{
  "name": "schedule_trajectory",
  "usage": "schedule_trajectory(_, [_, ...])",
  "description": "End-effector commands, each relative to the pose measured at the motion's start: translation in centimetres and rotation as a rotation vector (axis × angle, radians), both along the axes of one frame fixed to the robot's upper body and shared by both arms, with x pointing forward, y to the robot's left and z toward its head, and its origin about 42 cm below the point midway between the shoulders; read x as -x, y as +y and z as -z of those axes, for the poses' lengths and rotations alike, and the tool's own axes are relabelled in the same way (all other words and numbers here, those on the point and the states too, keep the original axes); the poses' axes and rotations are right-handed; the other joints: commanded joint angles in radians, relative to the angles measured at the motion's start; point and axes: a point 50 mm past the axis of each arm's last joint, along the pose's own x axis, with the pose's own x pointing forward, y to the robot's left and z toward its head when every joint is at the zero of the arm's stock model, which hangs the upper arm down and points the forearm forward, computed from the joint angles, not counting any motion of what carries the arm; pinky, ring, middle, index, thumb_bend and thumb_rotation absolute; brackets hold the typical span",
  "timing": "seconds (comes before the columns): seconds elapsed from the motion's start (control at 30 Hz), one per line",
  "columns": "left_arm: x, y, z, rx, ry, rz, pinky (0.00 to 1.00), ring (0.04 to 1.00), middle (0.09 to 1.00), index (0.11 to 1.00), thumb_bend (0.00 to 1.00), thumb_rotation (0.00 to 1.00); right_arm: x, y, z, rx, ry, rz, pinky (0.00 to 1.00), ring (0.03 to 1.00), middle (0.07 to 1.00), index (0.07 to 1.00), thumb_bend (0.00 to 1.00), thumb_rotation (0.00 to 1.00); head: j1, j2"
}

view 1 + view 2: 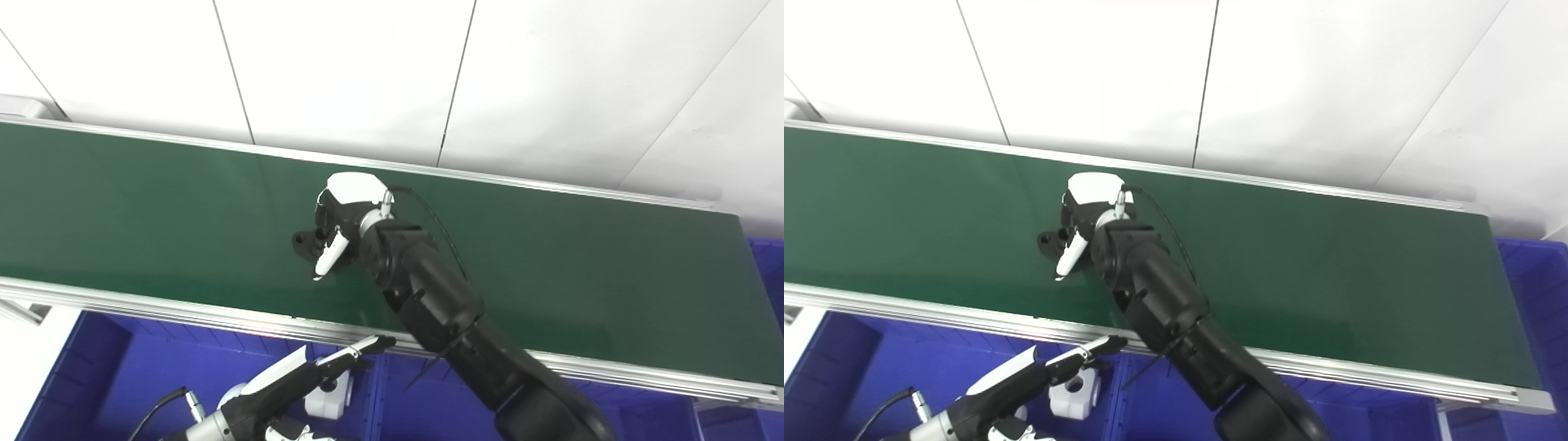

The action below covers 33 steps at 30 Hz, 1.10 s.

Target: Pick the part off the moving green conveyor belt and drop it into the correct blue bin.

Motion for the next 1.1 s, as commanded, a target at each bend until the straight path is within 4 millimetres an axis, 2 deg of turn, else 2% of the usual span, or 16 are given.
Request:
schedule_trajectory(0.0, [0.2, 0.1, -1.2, 0.027, -0.032, 0.005, 0.91, 0.969, 0.995, 0.963, 0.38, 0.45, 1.2, 1.6, 1.3, -0.047, 0.016, -0.058, 0.54, 0.681, 0.700, 0.530, 0.72, 0.11, 0.002, 0.002])
schedule_trajectory(0.03, [0.2, 0.1, -1.2, 0.027, -0.032, 0.003, 0.91, 0.969, 0.994, 0.963, 0.39, 0.46, 1.4, 1.6, 2.1, -0.049, 0.011, -0.058, 0.53, 0.671, 0.691, 0.511, 0.62, 0.12, 0.004, 0.003])
schedule_trajectory(0.07, [0.2, 0.1, -1.2, 0.028, -0.033, 0.002, 0.92, 0.968, 0.993, 0.962, 0.38, 0.45, 1.5, 1.6, 2.6, -0.053, 0.008, -0.058, 0.51, 0.615, 0.644, 0.497, 0.55, 0.12, 0.004, 0.004])
schedule_trajectory(0.1, [0.2, 0.1, -1.2, 0.028, -0.034, 0.002, 0.92, 0.968, 0.992, 0.962, 0.37, 0.45, 1.6, 1.7, 2.9, -0.054, 0.005, -0.058, 0.49, 0.588, 0.625, 0.493, 0.53, 0.12, 0.005, 0.005])
schedule_trajectory(0.2, [0.1, 0.3, -1.2, 0.027, -0.033, 0.001, 0.93, 0.968, 0.992, 0.963, 0.37, 0.46, 1.7, 1.8, 3.0, -0.083, -0.015, -0.046, 0.44, 0.540, 0.593, 0.492, 0.52, 0.12, 0.003, 0.008])
schedule_trajectory(0.23, [0.1, 0.3, -1.2, 0.027, -0.033, 0.001, 0.93, 0.968, 0.993, 0.964, 0.37, 0.46, 1.7, 1.8, 3.0, -0.091, -0.027, -0.045, 0.42, 0.520, 0.537, 0.488, 0.53, 0.05, 0.003, 0.008])
schedule_trajectory(0.33, [-0.1, 0.4, -1.3, 0.032, -0.031, -0.001, 0.93, 0.975, 0.996, 0.967, 0.37, 0.47, 1.5, 1.8, 2.6, -0.106, -0.053, -0.047, 0.37, 0.478, 0.489, 0.491, 0.53, 0.00, 0.004, 0.012])
schedule_trajectory(0.57, [-0.3, 0.6, -1.5, 0.045, -0.039, -0.013, 0.94, 0.986, 1.000, 0.971, 0.36, 0.47, 0.8, 0.7, 1.6, -0.125, -0.052, -0.038, 0.42, 0.534, 0.519, 0.477, 0.53, 0.00, -0.002, 0.019])
schedule_trajectory(0.8, [-0.4, 0.8, -1.9, 0.043, -0.046, -0.018, 0.95, 0.997, 1.000, 0.979, 0.35, 0.52, 0.3, -1.4, 0.1, -0.190, -0.018, -0.043, 0.47, 0.542, 0.527, 0.473, 0.52, 0.00, -0.012, 0.023])
schedule_trajectory(0.9, [-0.4, 0.9, -2.0, 0.045, -0.052, -0.019, 0.95, 1.000, 1.000, 0.981, 0.35, 0.54, 0.3, -2.4, -0.2, -0.240, -0.005, -0.017, 0.43, 0.520, 0.534, 0.469, 0.52, 0.00, -0.018, 0.026])
schedule_trajectory(0.97, [-0.5, 1.0, -2.0, 0.043, -0.054, -0.016, 0.96, 1.000, 1.000, 0.984, 0.35, 0.56, 0.4, -2.9, -0.3, -0.271, -0.001, -0.007, 0.41, 0.458, 0.541, 0.468, 0.52, 0.00, -0.021, 0.029])
schedule_trajectory(1.07, [-0.6, 1.1, -2.1, 0.042, -0.054, -0.013, 0.97, 1.000, 1.000, 0.987, 0.34, 0.56, 0.5, -3.4, -0.5, -0.296, 0.006, 0.007, 0.41, 0.443, 0.539, 0.464, 0.52, 0.00, -0.024, 0.030])
